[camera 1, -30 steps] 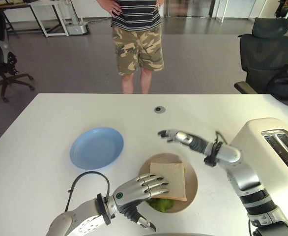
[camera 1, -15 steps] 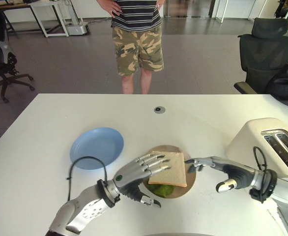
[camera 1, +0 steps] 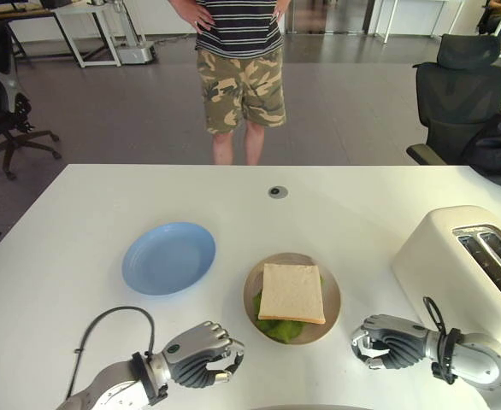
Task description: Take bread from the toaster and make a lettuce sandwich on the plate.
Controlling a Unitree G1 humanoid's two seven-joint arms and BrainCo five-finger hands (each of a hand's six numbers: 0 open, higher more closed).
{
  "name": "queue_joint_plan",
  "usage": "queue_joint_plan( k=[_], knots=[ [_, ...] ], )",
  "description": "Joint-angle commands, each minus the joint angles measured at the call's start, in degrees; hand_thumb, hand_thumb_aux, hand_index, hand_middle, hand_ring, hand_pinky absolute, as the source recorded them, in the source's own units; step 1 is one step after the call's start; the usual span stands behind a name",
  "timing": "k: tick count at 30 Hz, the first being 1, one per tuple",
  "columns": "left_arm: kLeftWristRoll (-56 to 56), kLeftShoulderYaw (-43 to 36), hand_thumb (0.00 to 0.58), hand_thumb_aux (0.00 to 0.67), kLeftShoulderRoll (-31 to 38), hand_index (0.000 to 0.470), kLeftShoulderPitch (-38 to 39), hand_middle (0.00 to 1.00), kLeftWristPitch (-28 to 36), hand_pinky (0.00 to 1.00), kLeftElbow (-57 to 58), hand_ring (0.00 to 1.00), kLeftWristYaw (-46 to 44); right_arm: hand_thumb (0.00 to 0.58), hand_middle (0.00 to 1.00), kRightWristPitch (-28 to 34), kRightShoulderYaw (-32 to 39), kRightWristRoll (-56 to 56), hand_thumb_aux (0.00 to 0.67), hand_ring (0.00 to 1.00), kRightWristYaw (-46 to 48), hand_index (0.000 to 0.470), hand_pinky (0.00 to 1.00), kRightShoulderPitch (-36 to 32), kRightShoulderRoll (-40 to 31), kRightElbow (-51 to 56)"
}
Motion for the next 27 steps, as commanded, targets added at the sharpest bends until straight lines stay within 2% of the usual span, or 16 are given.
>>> queue_joint_plan(
  k=[1,7,12,18,23,27],
  knots=[
    [8.3,-3.1,0.58,0.67,-4.8,0.47,-4.6,1.0,2.3,1.0,4.0,1.0,5.6,0.58,1.0,-0.9,5.8,-6.4,0.67,1.0,-5.8,0.47,1.0,-3.6,4.4,9.7],
    [16.7,-6.1,0.58,0.67,-12.2,0.47,-13.4,1.0,8.7,1.0,12.4,1.0,16.9,0.58,1.0,0.2,10.7,-10.8,0.67,1.0,-17.0,0.47,1.0,-10.3,10.3,24.3],
    [21.8,-11.1,0.58,0.67,-18.0,0.47,-29.5,1.0,15.4,1.0,30.0,1.0,24.7,0.58,1.0,4.2,11.8,-11.2,0.67,1.0,-24.8,0.47,1.0,-20.9,14.9,37.9],
    [21.6,-16.3,0.58,0.67,-22.8,0.47,-43.4,1.0,18.2,1.0,46.1,1.0,30.4,0.58,1.0,3.9,13.8,-11.0,0.67,1.0,-30.7,0.47,1.0,-30.6,18.2,45.5],
    [19.6,-17.7,0.58,0.67,-21.1,0.47,-44.6,1.0,17.1,1.0,47.7,1.0,34.1,0.58,1.0,3.0,14.2,-10.0,0.67,1.0,-32.7,0.47,1.0,-30.7,18.2,44.1],
    [17.7,-16.3,0.58,0.67,-17.3,0.47,-39.6,1.0,17.1,1.0,37.4,1.0,34.0,0.58,1.0,3.0,12.4,-9.1,0.67,1.0,-34.7,0.47,1.0,-28.8,16.7,38.2]
  ],
)
